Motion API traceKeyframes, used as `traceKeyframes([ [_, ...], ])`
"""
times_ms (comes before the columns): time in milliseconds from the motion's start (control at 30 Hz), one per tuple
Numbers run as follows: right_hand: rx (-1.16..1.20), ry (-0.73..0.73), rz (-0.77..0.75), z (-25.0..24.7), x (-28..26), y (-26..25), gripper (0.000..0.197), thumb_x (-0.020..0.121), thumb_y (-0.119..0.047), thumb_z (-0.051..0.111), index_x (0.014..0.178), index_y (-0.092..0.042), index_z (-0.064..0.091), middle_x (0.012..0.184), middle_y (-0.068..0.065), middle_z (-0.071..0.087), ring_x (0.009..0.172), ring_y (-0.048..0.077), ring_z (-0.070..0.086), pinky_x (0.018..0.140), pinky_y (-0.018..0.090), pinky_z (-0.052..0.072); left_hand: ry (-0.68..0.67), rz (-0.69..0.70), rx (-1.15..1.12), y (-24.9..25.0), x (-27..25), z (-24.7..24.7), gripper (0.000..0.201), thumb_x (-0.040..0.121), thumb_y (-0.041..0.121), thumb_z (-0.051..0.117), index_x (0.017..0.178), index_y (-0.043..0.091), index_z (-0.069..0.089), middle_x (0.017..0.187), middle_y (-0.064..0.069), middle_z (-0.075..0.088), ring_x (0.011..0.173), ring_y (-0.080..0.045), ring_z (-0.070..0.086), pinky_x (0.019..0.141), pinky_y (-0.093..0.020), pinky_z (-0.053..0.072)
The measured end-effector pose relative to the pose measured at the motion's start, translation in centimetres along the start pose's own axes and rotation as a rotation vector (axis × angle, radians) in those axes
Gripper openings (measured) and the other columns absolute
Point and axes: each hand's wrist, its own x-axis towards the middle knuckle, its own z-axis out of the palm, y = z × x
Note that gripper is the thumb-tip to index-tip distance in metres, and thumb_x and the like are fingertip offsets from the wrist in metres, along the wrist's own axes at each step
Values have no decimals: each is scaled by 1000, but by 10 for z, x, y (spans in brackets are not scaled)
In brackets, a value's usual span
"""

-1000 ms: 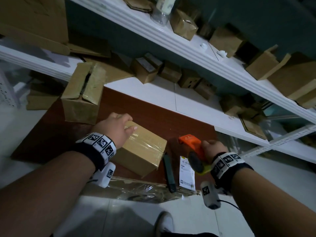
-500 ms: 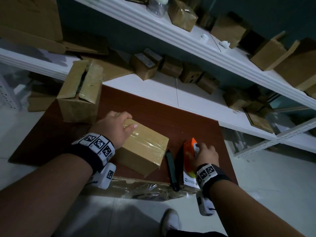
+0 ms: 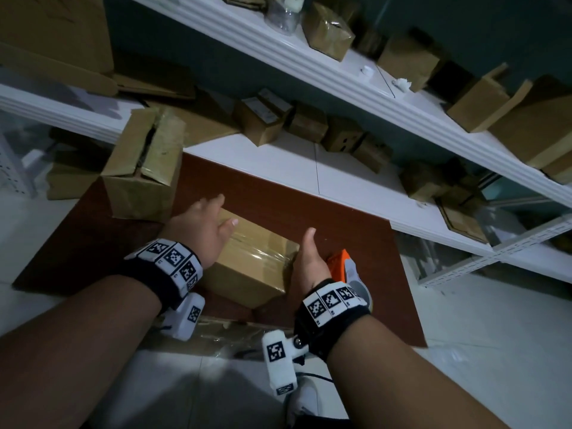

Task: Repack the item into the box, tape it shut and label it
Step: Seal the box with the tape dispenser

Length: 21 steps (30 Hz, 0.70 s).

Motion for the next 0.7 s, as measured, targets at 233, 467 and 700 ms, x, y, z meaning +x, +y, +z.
traceKeyframes([
  [233, 526, -132, 55, 15, 2, -6, 86, 91, -67, 48, 158, -21, 18, 156, 11, 38, 140, 35, 41, 114, 45, 35, 24, -97, -289, 3, -5, -9, 64, 104, 32, 44, 159, 22, 13, 155, -10, 42, 136, -34, 45, 109, -41, 36],
  [467, 605, -85, 46, 16, 6, -3, 57, 103, -53, 33, 152, -23, 35, 142, 7, 55, 129, 32, 52, 106, 40, 40, 57, -163, -538, -2, -4, -11, 41, 106, 22, 40, 145, 13, 49, 148, -8, 50, 135, -27, 45, 99, -27, 32],
  [700, 615, -48, 42, 20, 6, -3, 59, 105, -49, 29, 159, -32, 12, 153, 9, 44, 133, 34, 49, 104, 38, 40, 91, -223, -671, -1, -8, -13, 41, 105, 35, 40, 135, 15, 59, 136, -6, 60, 121, -25, 53, 90, -26, 31],
])
